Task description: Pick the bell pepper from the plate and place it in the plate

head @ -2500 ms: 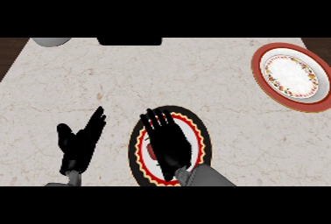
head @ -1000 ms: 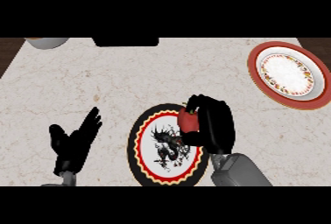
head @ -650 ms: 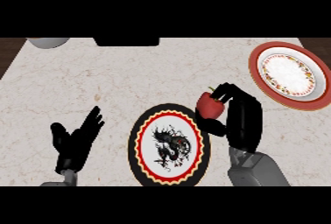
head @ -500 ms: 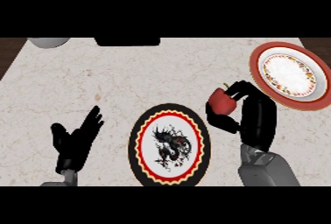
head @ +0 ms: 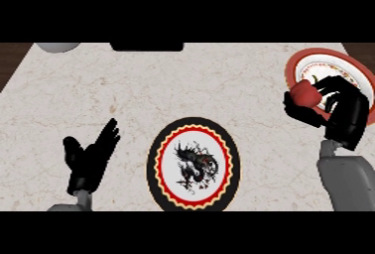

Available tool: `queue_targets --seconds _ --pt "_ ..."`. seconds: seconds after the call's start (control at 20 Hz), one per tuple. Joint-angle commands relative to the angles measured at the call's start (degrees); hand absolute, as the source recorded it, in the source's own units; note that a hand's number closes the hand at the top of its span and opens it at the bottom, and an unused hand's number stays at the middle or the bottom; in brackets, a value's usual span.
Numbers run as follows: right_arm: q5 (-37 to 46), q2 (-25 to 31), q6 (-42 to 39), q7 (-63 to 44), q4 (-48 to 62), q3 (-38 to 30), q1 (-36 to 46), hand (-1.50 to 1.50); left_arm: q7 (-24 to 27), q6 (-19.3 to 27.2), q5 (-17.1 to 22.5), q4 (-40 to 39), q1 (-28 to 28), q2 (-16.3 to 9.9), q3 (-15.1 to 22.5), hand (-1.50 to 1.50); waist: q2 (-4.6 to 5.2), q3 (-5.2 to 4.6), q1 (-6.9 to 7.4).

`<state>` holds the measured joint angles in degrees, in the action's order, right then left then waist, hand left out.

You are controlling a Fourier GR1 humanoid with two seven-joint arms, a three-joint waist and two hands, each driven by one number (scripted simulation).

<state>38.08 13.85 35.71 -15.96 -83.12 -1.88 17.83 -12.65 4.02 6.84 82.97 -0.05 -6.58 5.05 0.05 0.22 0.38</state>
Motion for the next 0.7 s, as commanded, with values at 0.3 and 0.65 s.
queue_targets --seconds 0.3,0.65 --pt "-12.9 8.6 5.5 24.5 34.3 -15.8 16.3 1.50 0.5 -1.0 -0.5 -3.4 -2.1 0.4 -0.2 0.00 0.68 -0.08 1.40" --pt "-20.6 16.7 -0.1 39.7 51.4 -24.6 21.9 1.50 -0.2 -0.7 -1.6 -1.9 -1.0 1.5 1.6 0.00 1.03 0.02 2.09"
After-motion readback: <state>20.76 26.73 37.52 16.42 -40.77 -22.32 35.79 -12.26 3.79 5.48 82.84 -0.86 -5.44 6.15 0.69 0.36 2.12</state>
